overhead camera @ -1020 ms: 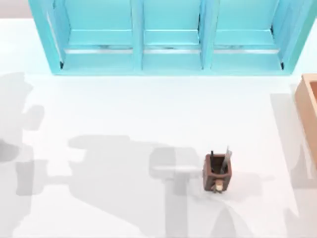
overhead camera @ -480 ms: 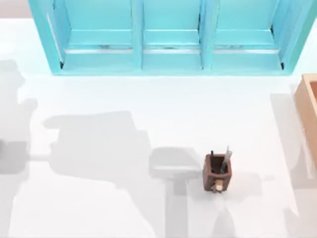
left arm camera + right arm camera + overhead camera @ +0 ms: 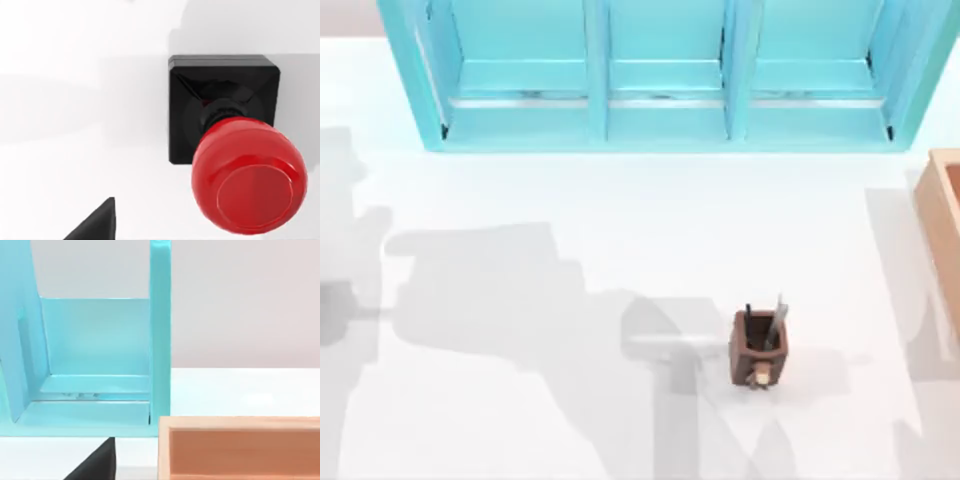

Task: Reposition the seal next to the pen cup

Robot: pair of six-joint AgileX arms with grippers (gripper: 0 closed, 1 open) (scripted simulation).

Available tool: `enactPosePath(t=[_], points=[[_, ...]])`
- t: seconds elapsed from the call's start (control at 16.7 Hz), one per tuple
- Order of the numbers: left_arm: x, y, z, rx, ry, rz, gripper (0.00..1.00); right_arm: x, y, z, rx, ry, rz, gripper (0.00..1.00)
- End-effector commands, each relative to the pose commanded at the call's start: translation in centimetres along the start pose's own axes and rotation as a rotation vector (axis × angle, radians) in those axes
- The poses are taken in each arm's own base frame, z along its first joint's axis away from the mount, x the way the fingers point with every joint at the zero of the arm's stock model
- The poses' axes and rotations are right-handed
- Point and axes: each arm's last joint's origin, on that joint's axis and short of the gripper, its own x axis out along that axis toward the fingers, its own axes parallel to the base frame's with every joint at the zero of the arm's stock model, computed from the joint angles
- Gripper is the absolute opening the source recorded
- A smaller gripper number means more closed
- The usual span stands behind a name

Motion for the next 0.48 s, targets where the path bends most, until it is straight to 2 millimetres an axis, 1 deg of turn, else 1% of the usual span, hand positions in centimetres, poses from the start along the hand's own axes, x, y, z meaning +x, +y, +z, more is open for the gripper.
enactPosePath(t=[0.18,0.3,0.36,0.48], points=[[3.7,0.1,0.1,0.001,-0.009,0.002,1.00,0.0,0.0,0.0,0.000,0.000,0.000,1.00],[5.8,0.1,-0.1,0.000,-0.008,0.002,1.00,0.0,0.0,0.0,0.000,0.000,0.000,1.00],[6.4,0.0,-0.2,0.001,-0.004,0.001,1.00,0.0,0.0,0.0,0.000,0.000,0.000,1.00],[6.8,0.0,-0.3,0.000,-0.002,0.000,1.00,0.0,0.0,0.0,0.000,0.000,0.000,1.00]])
